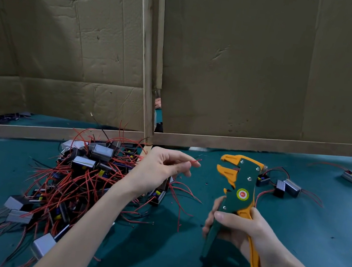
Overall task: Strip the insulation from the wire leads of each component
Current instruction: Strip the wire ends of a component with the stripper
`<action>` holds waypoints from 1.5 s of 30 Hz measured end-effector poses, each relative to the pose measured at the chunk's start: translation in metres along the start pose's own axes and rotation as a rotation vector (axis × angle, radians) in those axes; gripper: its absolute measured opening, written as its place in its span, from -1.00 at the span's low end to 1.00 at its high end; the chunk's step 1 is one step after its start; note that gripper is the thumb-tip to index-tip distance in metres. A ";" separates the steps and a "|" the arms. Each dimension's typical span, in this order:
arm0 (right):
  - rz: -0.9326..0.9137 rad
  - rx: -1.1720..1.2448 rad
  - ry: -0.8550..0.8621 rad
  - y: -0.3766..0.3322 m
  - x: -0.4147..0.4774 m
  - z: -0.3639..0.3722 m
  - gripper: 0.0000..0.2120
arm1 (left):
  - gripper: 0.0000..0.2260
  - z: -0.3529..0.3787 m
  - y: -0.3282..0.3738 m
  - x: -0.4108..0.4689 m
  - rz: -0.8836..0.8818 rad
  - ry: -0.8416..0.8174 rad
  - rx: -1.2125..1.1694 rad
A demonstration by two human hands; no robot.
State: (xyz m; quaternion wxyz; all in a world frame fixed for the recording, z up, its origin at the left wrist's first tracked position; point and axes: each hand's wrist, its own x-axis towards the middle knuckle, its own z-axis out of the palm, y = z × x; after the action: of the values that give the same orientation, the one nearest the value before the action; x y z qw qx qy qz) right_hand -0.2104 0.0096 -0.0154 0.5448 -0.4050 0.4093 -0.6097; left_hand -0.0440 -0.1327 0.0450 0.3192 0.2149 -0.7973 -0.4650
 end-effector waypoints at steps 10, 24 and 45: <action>0.073 -0.110 -0.073 0.001 -0.004 0.004 -0.76 | -0.95 0.005 0.005 -0.002 0.038 -0.003 0.102; 0.125 -0.223 -0.027 -0.002 -0.009 0.008 -0.74 | -0.95 0.001 0.007 -0.003 -0.001 -0.077 0.091; -0.255 0.159 0.335 0.009 0.007 -0.002 -0.94 | -0.73 0.086 -0.008 0.065 -0.042 0.168 -0.288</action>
State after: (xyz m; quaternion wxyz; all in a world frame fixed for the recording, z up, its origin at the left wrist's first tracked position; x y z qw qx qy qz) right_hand -0.2097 0.0016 -0.0238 0.4178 -0.3022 0.3904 -0.7627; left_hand -0.1503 -0.1265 0.0269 0.4026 0.2217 -0.6882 -0.5613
